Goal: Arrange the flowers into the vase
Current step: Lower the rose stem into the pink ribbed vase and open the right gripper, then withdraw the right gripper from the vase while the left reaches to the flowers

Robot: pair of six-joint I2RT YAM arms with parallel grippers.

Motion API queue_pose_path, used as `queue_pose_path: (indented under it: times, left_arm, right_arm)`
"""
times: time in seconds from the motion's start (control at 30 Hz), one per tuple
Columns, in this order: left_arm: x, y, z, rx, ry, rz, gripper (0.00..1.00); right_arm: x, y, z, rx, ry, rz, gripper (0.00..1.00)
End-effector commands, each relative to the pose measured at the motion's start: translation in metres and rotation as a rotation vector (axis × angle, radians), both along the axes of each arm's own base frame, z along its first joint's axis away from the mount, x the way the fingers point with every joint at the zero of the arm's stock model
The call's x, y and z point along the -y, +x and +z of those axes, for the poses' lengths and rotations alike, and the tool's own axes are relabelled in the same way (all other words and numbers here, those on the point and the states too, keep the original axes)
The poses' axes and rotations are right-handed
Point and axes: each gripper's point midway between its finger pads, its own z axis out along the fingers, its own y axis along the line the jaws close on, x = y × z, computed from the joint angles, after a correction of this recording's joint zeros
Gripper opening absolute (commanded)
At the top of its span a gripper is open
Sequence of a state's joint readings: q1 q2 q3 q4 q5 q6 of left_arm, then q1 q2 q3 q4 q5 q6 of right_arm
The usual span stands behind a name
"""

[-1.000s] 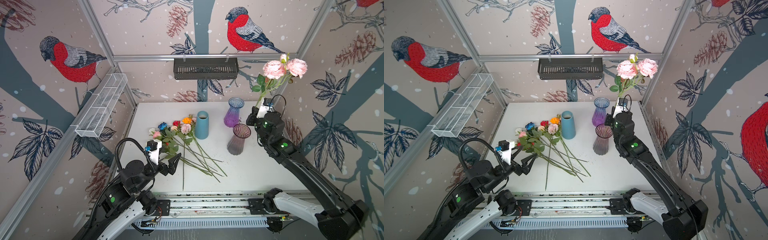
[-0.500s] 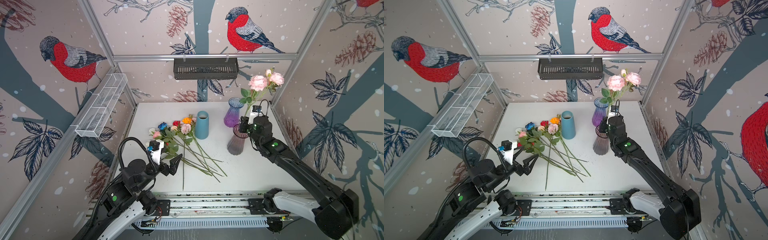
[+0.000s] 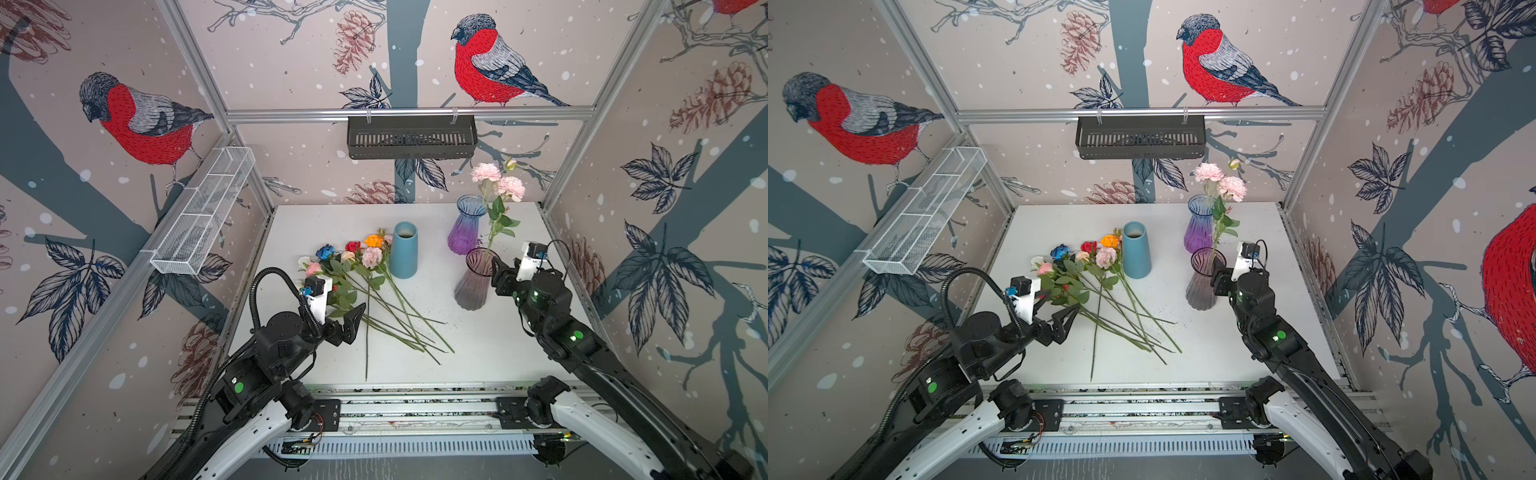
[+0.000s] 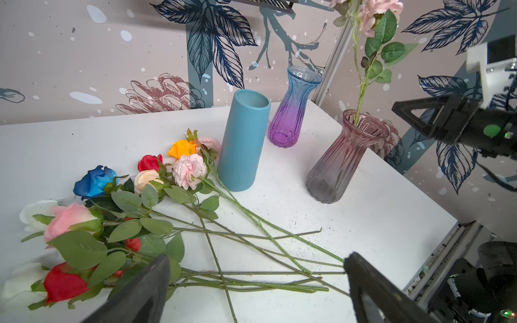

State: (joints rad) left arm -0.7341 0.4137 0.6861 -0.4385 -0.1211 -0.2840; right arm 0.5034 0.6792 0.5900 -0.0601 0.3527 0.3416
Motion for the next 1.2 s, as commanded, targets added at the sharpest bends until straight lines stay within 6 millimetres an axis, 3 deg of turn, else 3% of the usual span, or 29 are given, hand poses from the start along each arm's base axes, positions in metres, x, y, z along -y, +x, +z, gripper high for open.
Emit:
queue_pose_path:
  times: [0.0, 0.1, 0.2, 0.37, 0.53, 0.8, 0.97, 1.07, 1.17]
  left_arm:
    - [0.022, 0.002, 0.022, 0.006, -0.177, -0.066, 0.97]
    - [0.038, 0.016, 0.010, -0.057, -0.205, -0.064, 0.97]
    - [0.044, 0.039, -0.015, -0.131, -0.156, 0.012, 0.96]
    - [0.054, 0.066, -0.055, -0.212, -0.102, 0.092, 0.85]
    - [0.070, 0.080, -0.091, -0.284, -0.061, 0.059, 0.70]
    - [0.048, 0.105, -0.146, -0.406, -0.087, 0.158, 0.64]
    - [0.046, 0.116, -0.170, -0.478, -0.143, 0.171, 0.62]
    - [0.051, 0.126, -0.170, -0.480, -0.178, 0.152, 0.61]
    - [0.052, 0.139, -0.173, -0.489, -0.175, 0.160, 0.51]
  right_arm:
    - [0.015, -0.009, -0.006, 0.025, 0.017, -0.057, 0.64]
    - [0.026, -0.018, -0.021, 0.013, 0.035, -0.095, 0.65]
    - [0.025, -0.023, -0.035, 0.000, 0.082, -0.086, 0.67]
    - [0.029, -0.028, -0.064, -0.029, 0.092, -0.097, 0.66]
    - [0.029, -0.032, -0.086, -0.030, 0.139, -0.092, 0.66]
    - [0.018, -0.036, -0.122, -0.052, 0.169, -0.026, 0.66]
    - [0.012, -0.038, -0.121, -0.046, 0.165, 0.014, 0.66]
    - [0.011, -0.038, -0.120, -0.044, 0.167, 0.022, 0.66]
    - [0.010, -0.039, -0.119, -0.038, 0.172, 0.026, 0.65]
